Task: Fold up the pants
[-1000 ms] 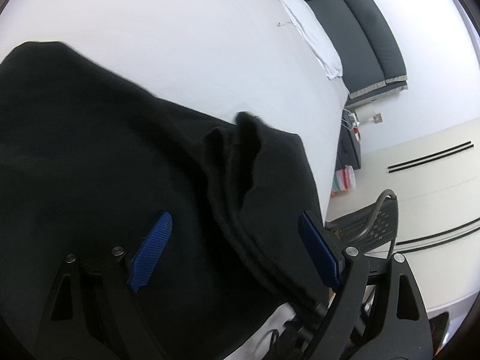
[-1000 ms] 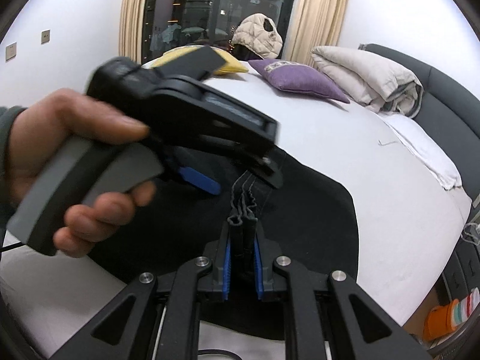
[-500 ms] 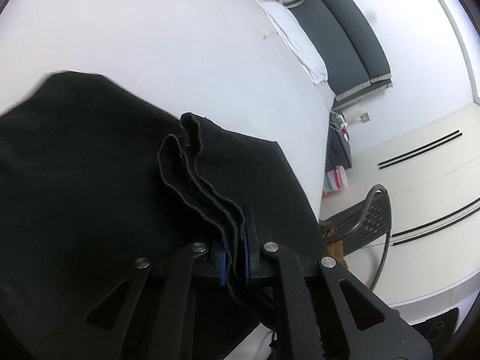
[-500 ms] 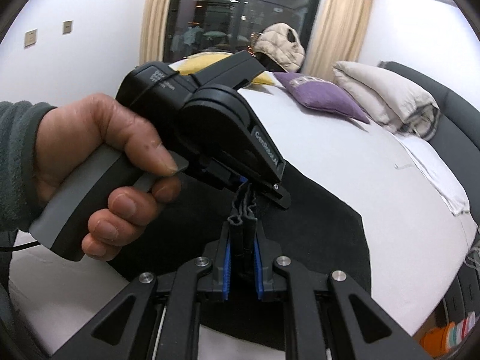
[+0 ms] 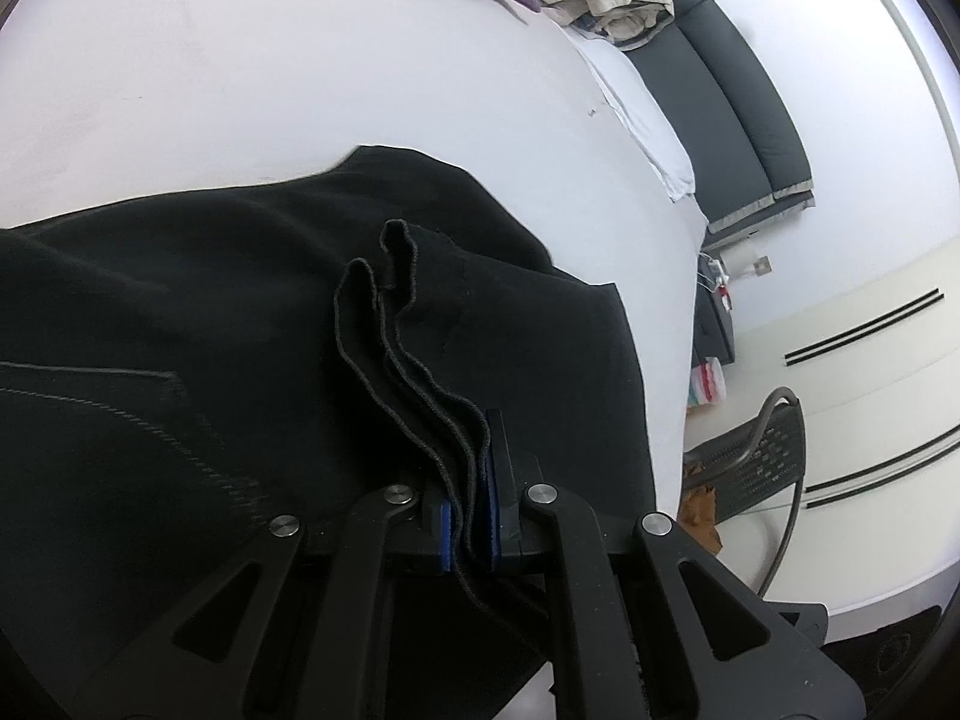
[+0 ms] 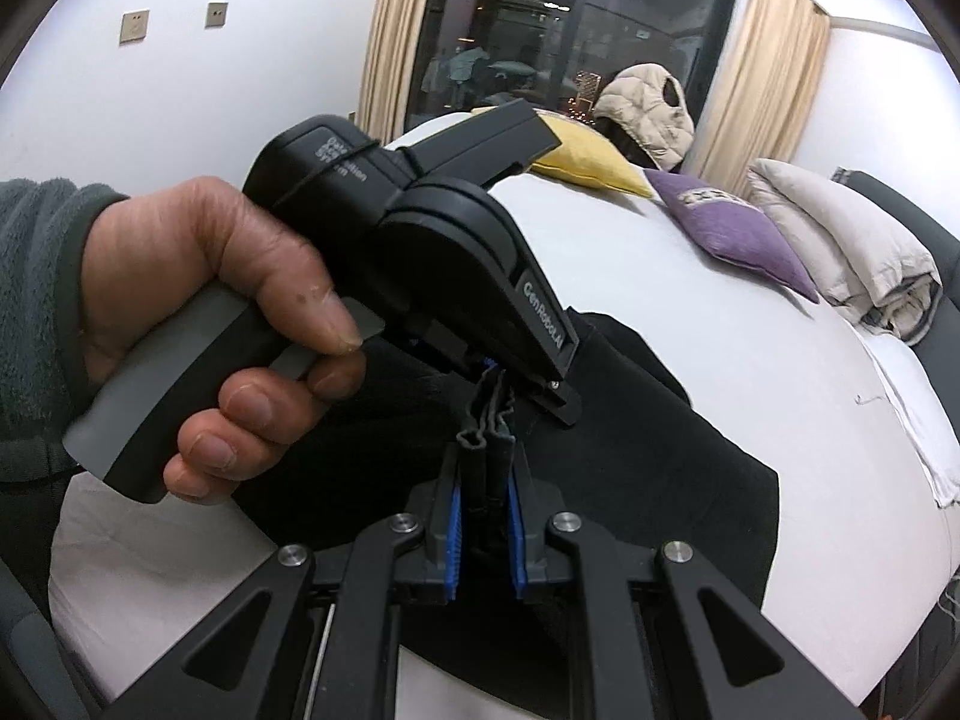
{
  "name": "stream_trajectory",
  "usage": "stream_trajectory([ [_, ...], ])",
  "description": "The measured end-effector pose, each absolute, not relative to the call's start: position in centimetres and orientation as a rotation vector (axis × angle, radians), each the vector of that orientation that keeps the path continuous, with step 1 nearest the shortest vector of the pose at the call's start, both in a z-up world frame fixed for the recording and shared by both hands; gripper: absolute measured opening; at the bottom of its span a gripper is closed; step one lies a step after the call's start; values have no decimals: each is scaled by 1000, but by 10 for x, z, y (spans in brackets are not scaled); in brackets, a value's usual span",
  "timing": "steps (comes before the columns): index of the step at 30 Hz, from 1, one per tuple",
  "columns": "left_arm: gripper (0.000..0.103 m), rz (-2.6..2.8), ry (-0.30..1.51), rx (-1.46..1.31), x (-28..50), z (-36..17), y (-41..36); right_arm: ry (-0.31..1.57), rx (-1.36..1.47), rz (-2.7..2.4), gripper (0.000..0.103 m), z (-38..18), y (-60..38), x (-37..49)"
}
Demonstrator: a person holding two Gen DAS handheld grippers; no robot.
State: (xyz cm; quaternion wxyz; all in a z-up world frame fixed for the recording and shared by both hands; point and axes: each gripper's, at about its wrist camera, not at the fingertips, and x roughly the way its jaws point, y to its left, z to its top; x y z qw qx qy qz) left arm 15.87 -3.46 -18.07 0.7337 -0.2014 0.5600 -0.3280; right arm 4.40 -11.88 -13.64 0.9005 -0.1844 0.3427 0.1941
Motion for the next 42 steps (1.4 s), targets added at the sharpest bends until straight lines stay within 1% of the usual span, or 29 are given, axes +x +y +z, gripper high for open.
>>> stream_trajectory([
  [4,6,-710,1237,-430,161,-185,-18,724,-402,421,14,-141,-111,43],
  [10,6,-685,1257,-446,155,-205,-15,755,-412,446,14,-148,-106,57],
  [16,7,-674,1257,-410,158,-210,-7,785,-406,470,16,-161,-97,60],
  [17,7,-674,1259,-422,159,-211,-7,819,-387,487,20,-167,-97,63],
  [18,7,-682,1260,-431,159,-212,-3,850,-357,505,21,-171,-99,65],
  [19,8,-687,1260,-433,159,-211,1,883,-313,523,25,-174,-102,65],
  [20,9,-687,1260,-428,158,-209,5,919,-234,564,36,-175,-110,66],
  [21,10,-675,1255,-409,156,-205,9,940,-171,598,43,-173,-118,66],
  [22,14,-657,1245,-380,154,-200,12,953,-113,630,54,-170,-127,65],
  [23,16,-638,1233,-352,152,-194,14,960,-61,666,58,-165,-139,63],
  [26,16,-530,1174,-261,149,-172,32,954,88,686,58,-148,-183,65],
  [29,16,-495,1108,-247,147,-148,36,917,245,575,58,-136,-245,91],
  [33,16,-650,1028,-230,134,-126,-2,885,452,504,58,-135,-309,147],
  [35,16,-686,1040,-217,131,-136,-23,903,550,527,58,-148,-324,181],
  [38,16,-727,1135,-154,123,-175,-56,962,646,539,58,-183,-336,226],
  [39,16,-712,1156,-114,121,-190,-59,993,663,523,56,-197,-338,234],
  [40,16,-718,1140,-115,119,-195,-56,1004,679,495,40,-212,-344,247],
  [41,16,-739,1116,-152,118,-199,-49,995,691,482,22,-218,-348,244],
  [42,16,-750,1123,-203,120,-200,-38,997,712,459,14,-223,-356,250],
])
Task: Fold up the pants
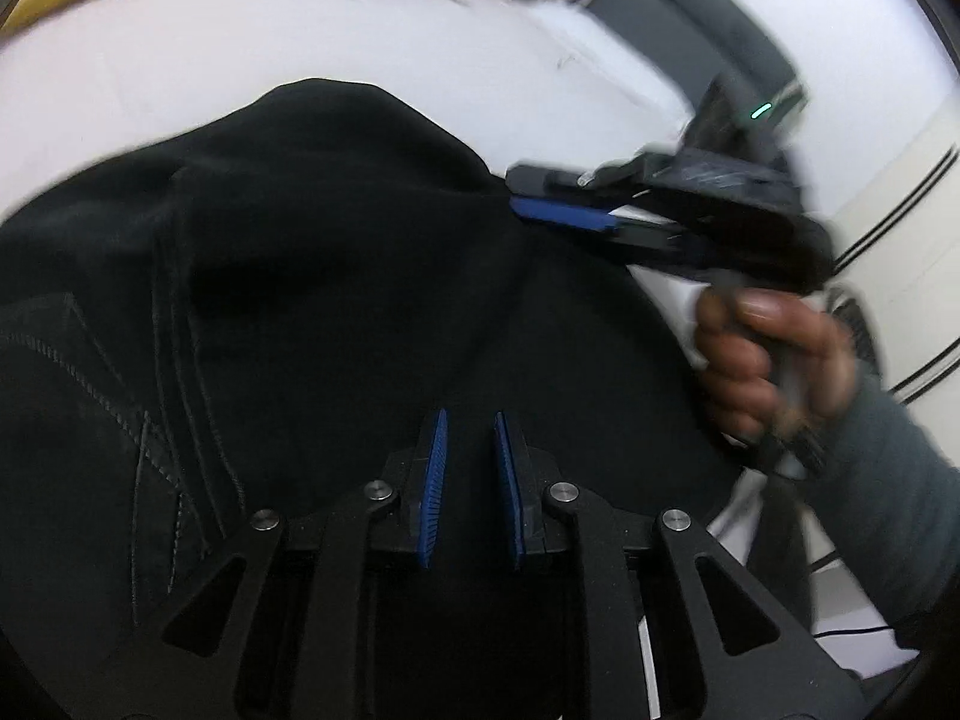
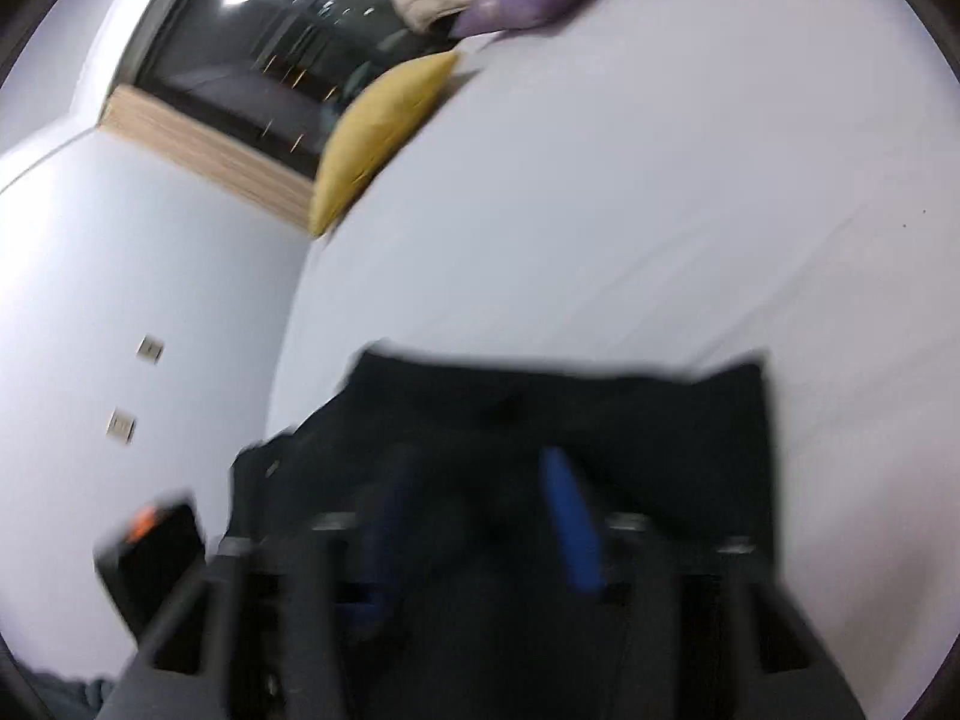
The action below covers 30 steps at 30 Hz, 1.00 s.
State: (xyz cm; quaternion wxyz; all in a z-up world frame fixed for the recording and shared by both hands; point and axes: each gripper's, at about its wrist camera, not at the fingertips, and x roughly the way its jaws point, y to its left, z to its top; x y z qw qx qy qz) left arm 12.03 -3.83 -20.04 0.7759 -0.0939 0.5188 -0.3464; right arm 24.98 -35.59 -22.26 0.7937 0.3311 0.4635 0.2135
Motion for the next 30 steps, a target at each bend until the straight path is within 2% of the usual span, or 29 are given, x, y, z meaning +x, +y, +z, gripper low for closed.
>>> stream_trajectory([
  [1,16,-750,1126,-215,121,-200,-33,1003,742,423,8,-226,-365,255],
  [3,16,-733,1128,-192,120,-195,-23,995,748,334,11,-220,-380,249],
  [5,16,-701,1108,-151,111,-178,-20,978,701,362,26,-199,-379,231],
  [6,16,-727,1079,-147,104,-170,-21,955,706,430,28,-188,-375,218],
  [8,16,-780,1035,-133,91,-160,-27,925,714,552,48,-174,-362,188],
  [11,16,-750,1108,-57,82,-188,-44,1004,662,616,58,-193,-340,146],
  [12,16,-753,1081,-69,77,-195,-40,1060,651,588,58,-209,-338,137],
  [14,16,-756,1073,-90,74,-195,-32,1051,674,533,24,-227,-352,118],
  [16,16,-735,1077,-55,69,-185,-27,1062,757,464,24,-226,-374,104],
  [18,16,-742,1067,-29,63,-177,-26,1037,766,416,31,-210,-384,91],
  [22,16,-743,1079,-2,47,-182,-32,943,787,569,55,-188,-362,84],
  [24,16,-746,1085,-77,47,-194,-24,1020,769,605,62,-210,-341,87],
  [25,16,-753,1089,-112,47,-195,-18,1078,720,575,58,-225,-332,90],
  [26,16,-755,1099,-127,41,-201,-12,1075,621,533,35,-231,-327,85],
  [27,16,-745,1101,-133,39,-198,-5,1058,569,518,33,-226,-326,81],
  [30,17,-698,1076,-151,29,-183,14,1095,627,519,40,-209,-328,80],
])
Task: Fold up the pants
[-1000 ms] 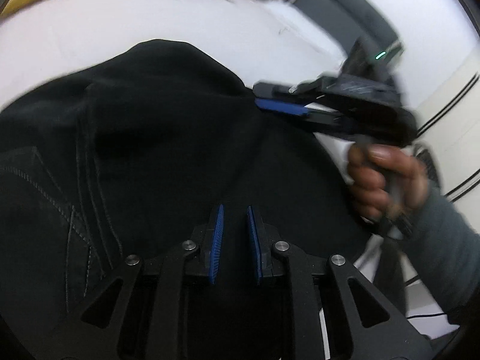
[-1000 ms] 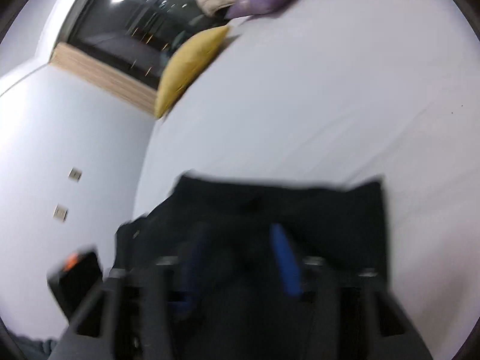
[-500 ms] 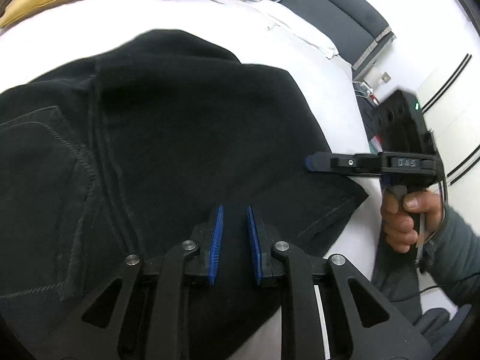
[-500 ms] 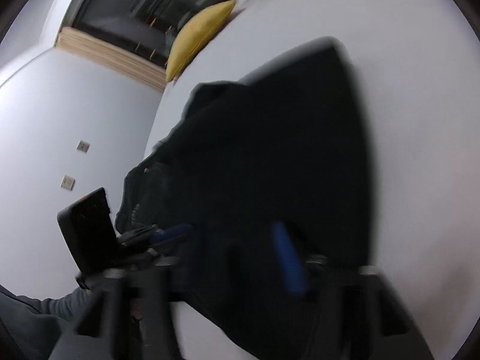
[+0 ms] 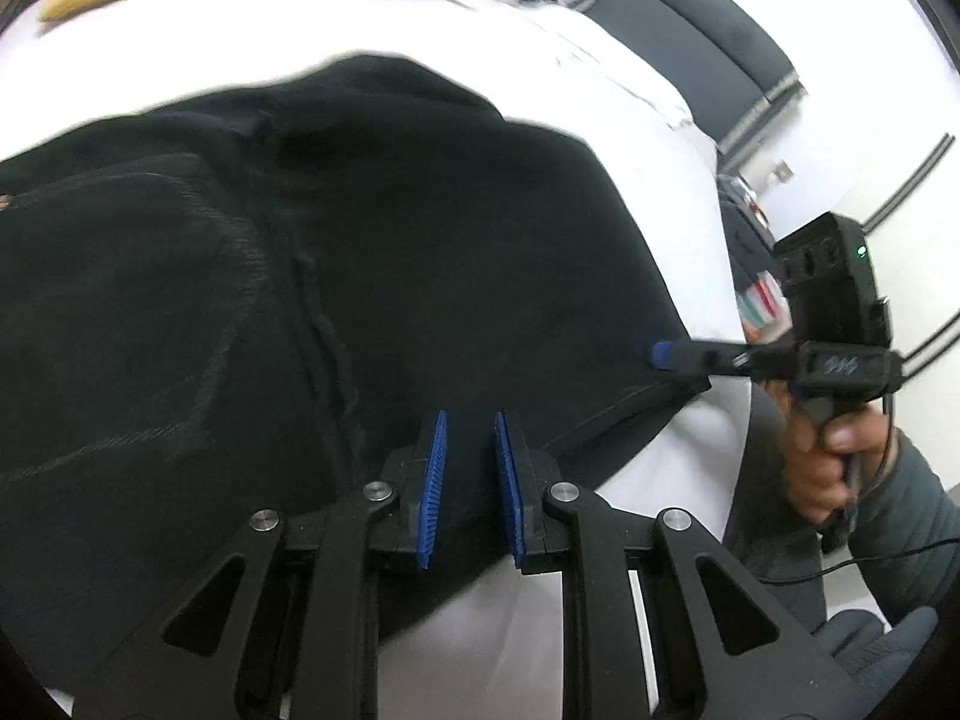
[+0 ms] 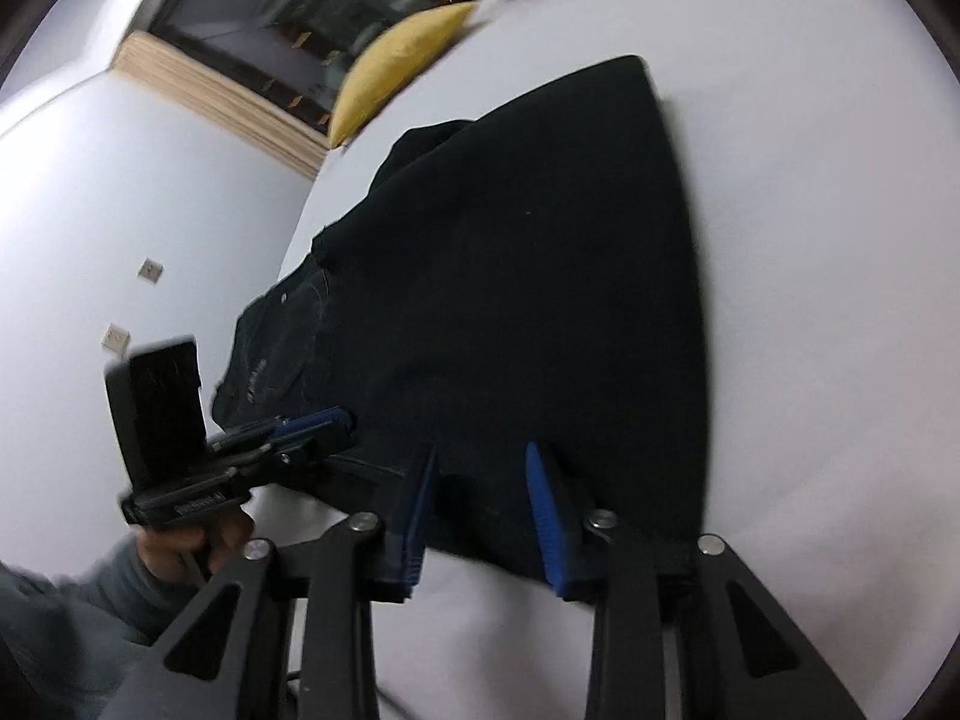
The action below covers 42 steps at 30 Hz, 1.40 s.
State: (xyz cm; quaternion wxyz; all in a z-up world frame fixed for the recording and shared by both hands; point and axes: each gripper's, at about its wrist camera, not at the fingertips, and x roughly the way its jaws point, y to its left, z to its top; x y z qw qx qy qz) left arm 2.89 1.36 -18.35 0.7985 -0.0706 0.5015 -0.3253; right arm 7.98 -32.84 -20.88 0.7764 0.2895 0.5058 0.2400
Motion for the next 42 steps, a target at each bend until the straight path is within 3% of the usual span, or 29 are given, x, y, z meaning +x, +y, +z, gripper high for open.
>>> stream_trajectory([
  [1,17,-691,1061,-168,30,-179,25,1058,616,561,40,-195,-320,79],
  [3,17,-662,1015,-226,17,-168,50,964,609,678,51,-170,-308,82],
  [5,17,-613,980,-294,8,-158,81,923,607,763,84,-164,-289,88],
  [7,17,-545,929,-365,-4,-150,117,933,584,746,92,-180,-275,100],
  [9,21,-440,877,-446,-15,-142,163,1092,539,610,90,-225,-268,114],
  [10,31,-380,866,-484,-17,-139,189,1092,520,566,80,-231,-269,113],
  [11,41,-319,855,-531,-19,-131,215,1072,528,568,82,-222,-267,113],
  [12,67,-261,837,-596,-29,-133,241,1086,546,574,82,-215,-265,113],
  [13,81,-209,813,-666,-36,-136,260,1105,588,609,82,-208,-261,116],
  [15,85,-135,778,-813,-46,-149,299,1045,613,699,82,-187,-246,121],
  [18,85,-134,796,-962,-43,-170,328,979,608,800,82,-161,-221,128],
  [31,82,-201,796,-1194,-9,-231,341,1004,790,888,80,-161,-193,152],
  [32,79,-199,785,-1208,-8,-232,343,1009,796,901,79,-162,-190,155],
  [34,41,-189,777,-1216,-3,-238,342,1019,803,913,79,-165,-186,160],
  [35,34,-180,784,-1222,-1,-241,341,1027,810,917,78,-168,-186,163],
  [42,19,-181,771,-1242,1,-238,334,1099,809,940,75,-187,-172,191],
])
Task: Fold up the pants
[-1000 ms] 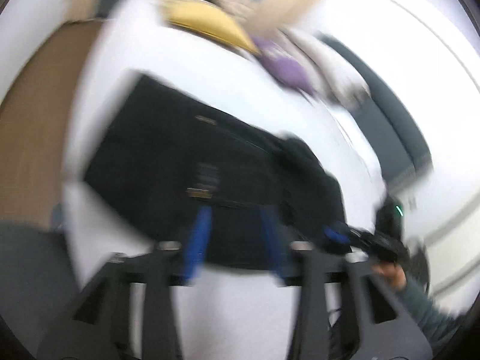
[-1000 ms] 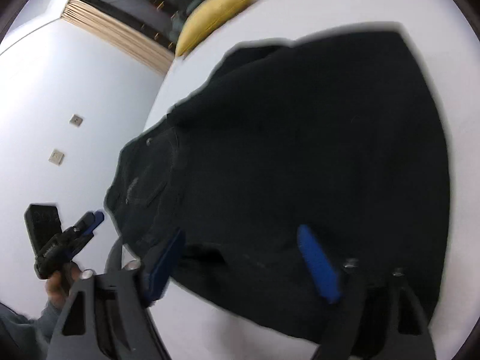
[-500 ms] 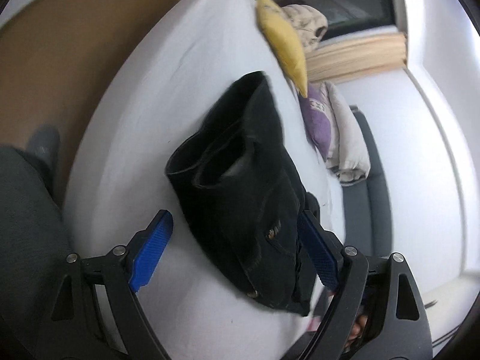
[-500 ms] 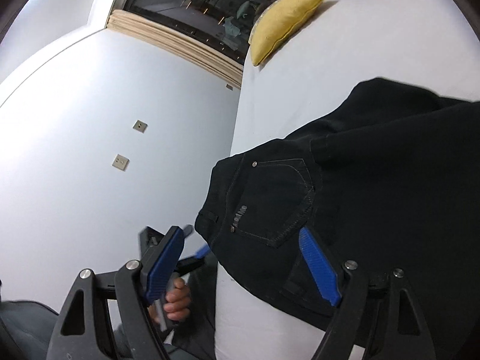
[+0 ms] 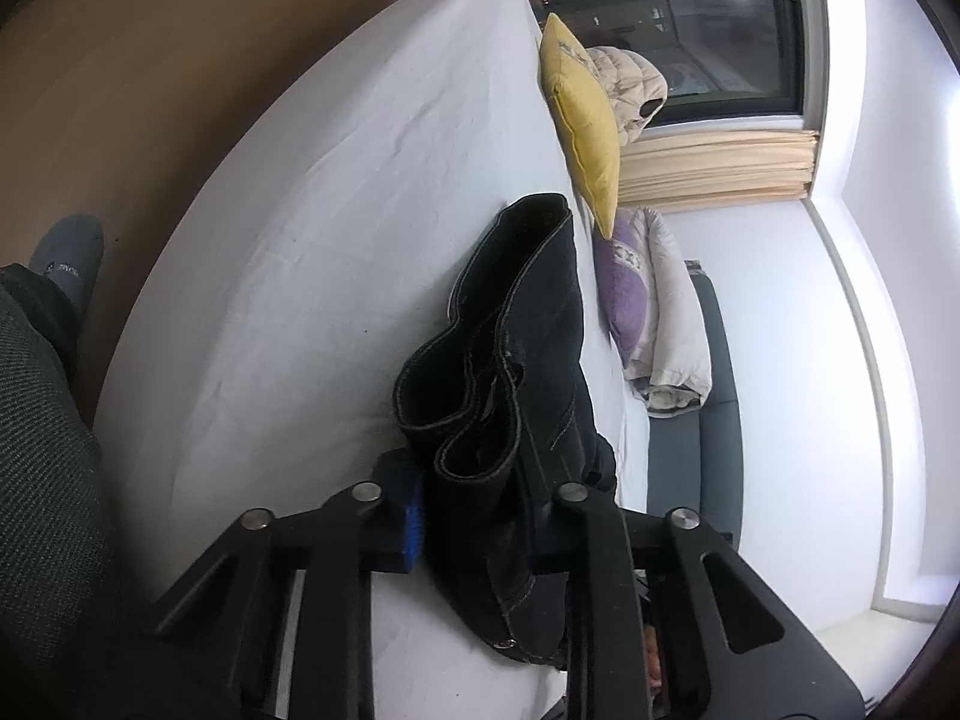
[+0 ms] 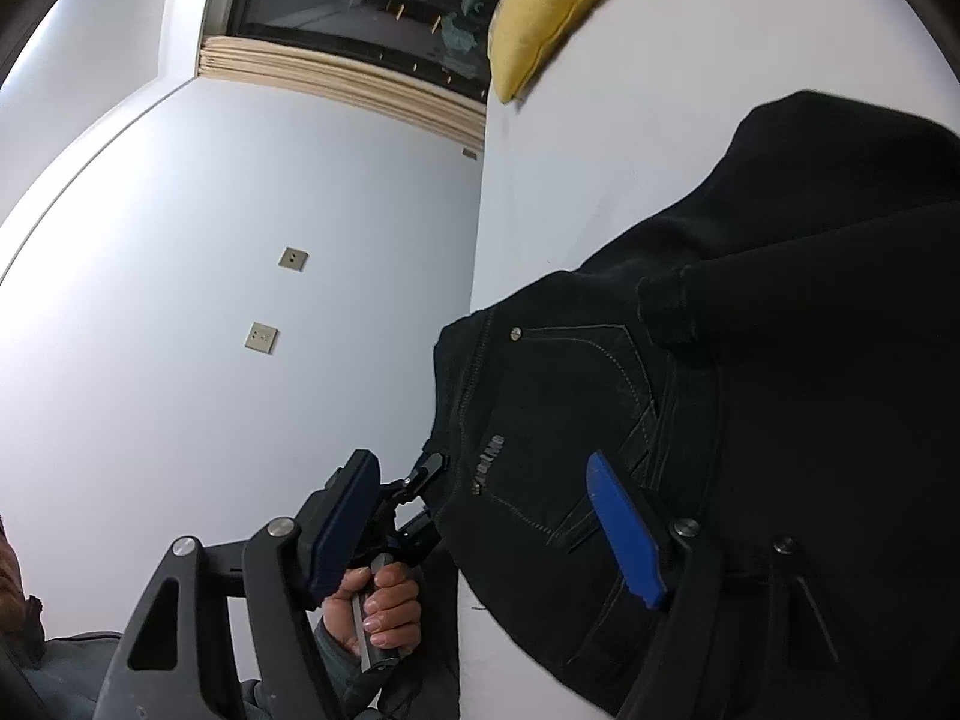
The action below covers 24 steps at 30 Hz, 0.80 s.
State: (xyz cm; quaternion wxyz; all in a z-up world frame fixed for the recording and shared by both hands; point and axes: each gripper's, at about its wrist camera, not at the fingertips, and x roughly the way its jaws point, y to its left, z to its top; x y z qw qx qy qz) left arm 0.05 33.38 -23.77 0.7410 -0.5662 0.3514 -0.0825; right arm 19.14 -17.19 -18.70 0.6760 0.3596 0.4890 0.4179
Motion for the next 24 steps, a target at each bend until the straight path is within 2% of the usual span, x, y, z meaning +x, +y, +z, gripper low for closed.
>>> stream_trajectory([
  [6,13,-182,756,-1193,-2,-222,328,1186,763,954,75,-203,-149,215],
  [8,13,-185,754,-1173,0,-219,325,1270,722,909,69,-223,-141,221],
  [10,13,-184,754,-1158,-1,-214,325,1287,729,888,41,-234,-143,226],
  [11,13,-184,752,-1152,-2,-212,324,1308,761,856,21,-241,-147,229],
  [13,12,-192,746,-1117,-5,-204,323,1357,790,793,0,-255,-154,232],
  [18,12,-221,722,-978,1,-171,306,1334,797,789,0,-256,-150,228],
  [24,12,-231,719,-949,5,-156,294,1326,806,790,0,-259,-148,225],
])
